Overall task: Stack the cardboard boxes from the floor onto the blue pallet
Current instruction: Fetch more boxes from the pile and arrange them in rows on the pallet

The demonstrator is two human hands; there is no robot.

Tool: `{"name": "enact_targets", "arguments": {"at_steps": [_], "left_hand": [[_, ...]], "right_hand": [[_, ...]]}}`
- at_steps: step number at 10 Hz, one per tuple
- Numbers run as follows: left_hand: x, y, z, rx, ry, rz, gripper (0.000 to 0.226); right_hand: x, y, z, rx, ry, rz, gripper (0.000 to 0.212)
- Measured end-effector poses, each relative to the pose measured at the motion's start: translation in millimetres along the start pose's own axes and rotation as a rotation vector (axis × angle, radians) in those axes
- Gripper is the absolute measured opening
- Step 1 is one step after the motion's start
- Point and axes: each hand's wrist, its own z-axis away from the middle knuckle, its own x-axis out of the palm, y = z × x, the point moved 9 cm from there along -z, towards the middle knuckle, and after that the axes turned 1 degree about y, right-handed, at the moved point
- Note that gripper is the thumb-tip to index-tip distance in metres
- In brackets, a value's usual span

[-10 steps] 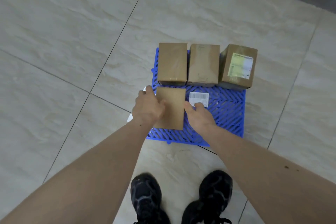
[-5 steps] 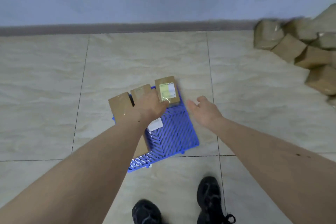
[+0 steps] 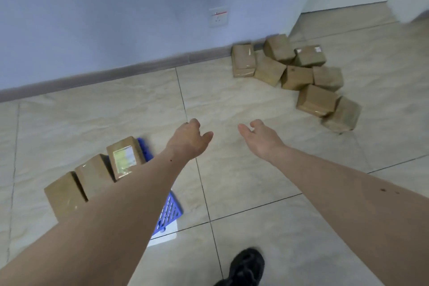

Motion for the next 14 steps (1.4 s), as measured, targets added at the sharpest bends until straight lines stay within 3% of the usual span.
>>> {"name": "enact_targets", "arguments": {"at_steps": [5,7,8,9,10,11,14], "left_hand": [[60.2,256.4,-133.3,0.147,-0.105,-0.091,0.054],[101.0,322.0,-192.5,0.189,-0.161,-0.173,0.052],[138.5,344.4,-213.7,0.16,-0.195,-0.176,0.051],[181.4,366.1,-233.3,0.124,-0.219,-0.165,0.053],[222.1,386.4,-251.2,0.051,-0.221,-0.12,0.053],[260.0,402.2,-269.0,-0.035,-0.215,-0.062,0.051],[345.3,401.9,-317.0,-0.324,-0.198,-0.074,0.058]], "right_hand": [[-203.7,158.8,-127.4,0.19,0.118,-0.087,0.06],[-251.4,207.2,-194.8,0.229,0.101,-0.034,0.04],[-264.0,245.3,-234.5,0.258,0.112,0.014,0.032],[-262.1,304.8,-292.0,0.287,0.086,-0.013,0.072],[-274.7,333.5,-332.5,0.232,0.031,0.048,0.078],[-286.6,326.1,-348.4,0.132,-0.049,0.163,0.045],[-263.8,364.5,-448.2,0.049,-0.137,0.328,0.058]]}}
